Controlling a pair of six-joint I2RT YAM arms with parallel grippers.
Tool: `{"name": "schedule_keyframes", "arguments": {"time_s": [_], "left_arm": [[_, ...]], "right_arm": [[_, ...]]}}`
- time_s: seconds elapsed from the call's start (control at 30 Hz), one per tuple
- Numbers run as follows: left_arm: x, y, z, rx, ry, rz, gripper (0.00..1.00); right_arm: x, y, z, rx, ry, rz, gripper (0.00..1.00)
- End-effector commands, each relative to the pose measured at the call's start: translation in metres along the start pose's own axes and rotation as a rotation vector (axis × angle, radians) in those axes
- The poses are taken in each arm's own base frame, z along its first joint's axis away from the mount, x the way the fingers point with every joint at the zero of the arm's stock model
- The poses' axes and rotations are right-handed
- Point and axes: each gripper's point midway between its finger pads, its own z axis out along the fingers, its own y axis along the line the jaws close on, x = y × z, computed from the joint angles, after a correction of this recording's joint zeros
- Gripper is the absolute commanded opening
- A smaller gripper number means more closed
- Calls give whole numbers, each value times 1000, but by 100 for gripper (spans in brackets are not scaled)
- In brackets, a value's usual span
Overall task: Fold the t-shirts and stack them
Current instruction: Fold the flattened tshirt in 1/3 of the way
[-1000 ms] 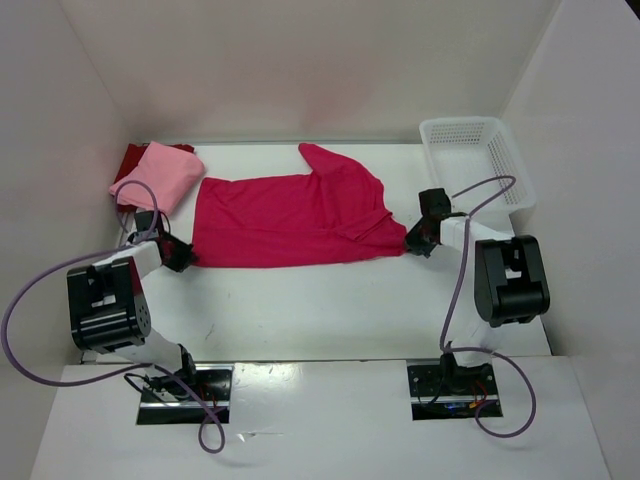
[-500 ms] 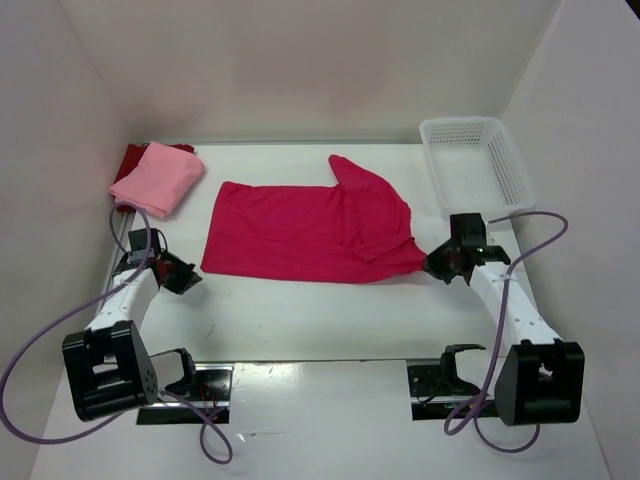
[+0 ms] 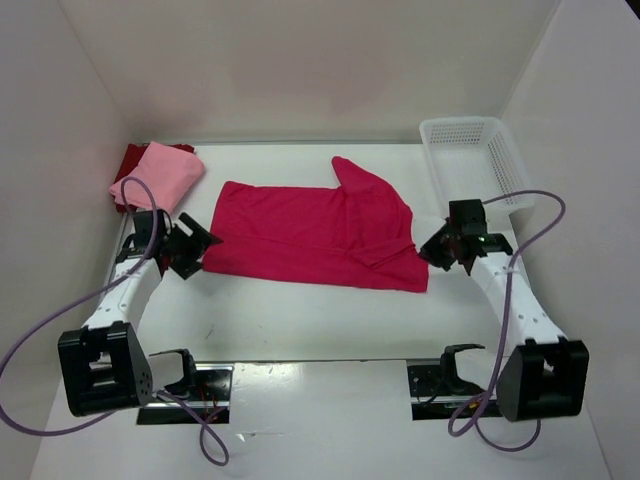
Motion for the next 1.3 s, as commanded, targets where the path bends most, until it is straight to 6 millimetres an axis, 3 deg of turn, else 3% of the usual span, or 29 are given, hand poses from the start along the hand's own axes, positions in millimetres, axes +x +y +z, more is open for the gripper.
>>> {"name": "schedule_keyframes", "arguments": {"time_s": [0.0,0.07,0.13,0.2,0.3,0.37,0.43,0.57,0.7,0.83,0.87,0.93,1.07,1.23,1.27], "left_arm": [[-20,-34,13,106,-56,82,83],[-19,-47,23,132,-48,97,58],[-21,-57,36,136,-48,100,39],[-14,-63,55,120,-16,111,34],[-6,-50,81,75,21,69,35],[1,-38,92,42,49,49,36],[4,-33,97,34,57,35,36],[5,-19,100,-13,38,40,37],[9,-11,99,-32,41,47,37],[13,1,97,-65,40,63,39],[16,10,97,-87,49,49,39],[14,14,94,-89,42,40,39],[15,21,89,-104,32,33,39],[14,18,85,-98,26,34,39],[14,18,85,-97,26,34,39]], "right_arm": [[4,24,30,-61,45,-80,1],[14,29,47,-57,85,-102,0],[26,44,60,-89,114,-141,3],[38,55,68,-103,150,-187,16],[61,63,81,-114,210,-232,36],[64,75,81,-145,203,-240,39],[73,70,85,-129,223,-224,42],[77,71,96,-130,239,-214,42],[94,78,101,-129,283,-237,42],[93,77,105,-118,277,-219,42],[92,79,106,-126,272,-219,38],[90,84,104,-137,265,-219,26],[85,94,110,-142,263,-237,11],[72,116,123,-139,242,-259,3],[60,133,123,-151,213,-272,2]]}}
